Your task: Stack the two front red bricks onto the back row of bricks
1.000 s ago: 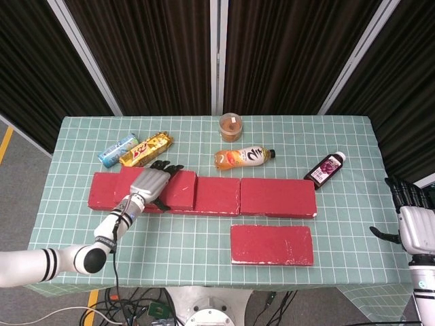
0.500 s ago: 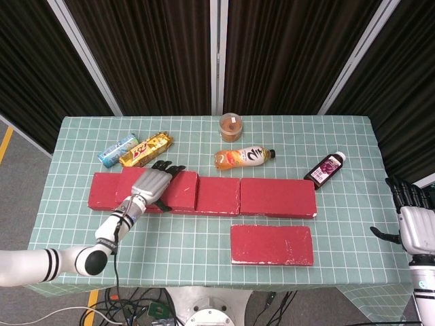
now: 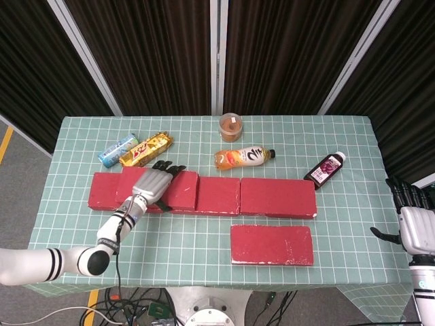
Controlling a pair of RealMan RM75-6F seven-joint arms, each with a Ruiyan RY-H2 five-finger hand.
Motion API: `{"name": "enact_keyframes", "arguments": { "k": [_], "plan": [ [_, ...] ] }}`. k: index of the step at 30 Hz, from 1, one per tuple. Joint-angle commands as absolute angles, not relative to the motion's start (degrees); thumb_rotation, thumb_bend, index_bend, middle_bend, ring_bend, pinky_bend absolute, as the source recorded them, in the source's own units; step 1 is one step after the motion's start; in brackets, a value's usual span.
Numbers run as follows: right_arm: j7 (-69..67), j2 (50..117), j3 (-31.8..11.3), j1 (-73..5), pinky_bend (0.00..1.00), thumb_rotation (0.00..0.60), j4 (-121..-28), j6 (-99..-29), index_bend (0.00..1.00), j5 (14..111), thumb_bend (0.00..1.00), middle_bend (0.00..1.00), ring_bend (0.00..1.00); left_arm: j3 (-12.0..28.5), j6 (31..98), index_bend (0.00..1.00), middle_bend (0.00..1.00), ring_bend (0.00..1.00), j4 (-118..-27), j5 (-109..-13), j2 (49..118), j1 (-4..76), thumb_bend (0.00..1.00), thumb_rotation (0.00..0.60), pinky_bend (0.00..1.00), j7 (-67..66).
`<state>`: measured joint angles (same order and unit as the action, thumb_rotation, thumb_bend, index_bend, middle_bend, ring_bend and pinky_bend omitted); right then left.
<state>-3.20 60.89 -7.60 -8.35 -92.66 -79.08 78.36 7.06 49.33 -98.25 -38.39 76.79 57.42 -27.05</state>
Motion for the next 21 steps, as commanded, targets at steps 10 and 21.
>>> {"name": "enact_keyframes", "arguments": {
  "k": [10,21],
  "plan": [
    [-3.1,61.2,-7.6,-8.6,0.0,0.6,-92.4,-78.6,0.0,78.2,0.0,0.0,0.0,6.2,50.6,0.06,0.29,0.0,-99.8,-36.0,76.2,58.2,0.12,0.6,0.0,-28.6],
    [-3.4,61.2,-7.7,-8.6,0.0,0.6,-92.1,-78.4,0.0,77.7,0.0,0.0,0.0,5.5,50.2,0.06,0.23,0.0,-99.3,-35.4,76.9,58.9,0.12,0.6,0.0,-28.9]
  ]
}}
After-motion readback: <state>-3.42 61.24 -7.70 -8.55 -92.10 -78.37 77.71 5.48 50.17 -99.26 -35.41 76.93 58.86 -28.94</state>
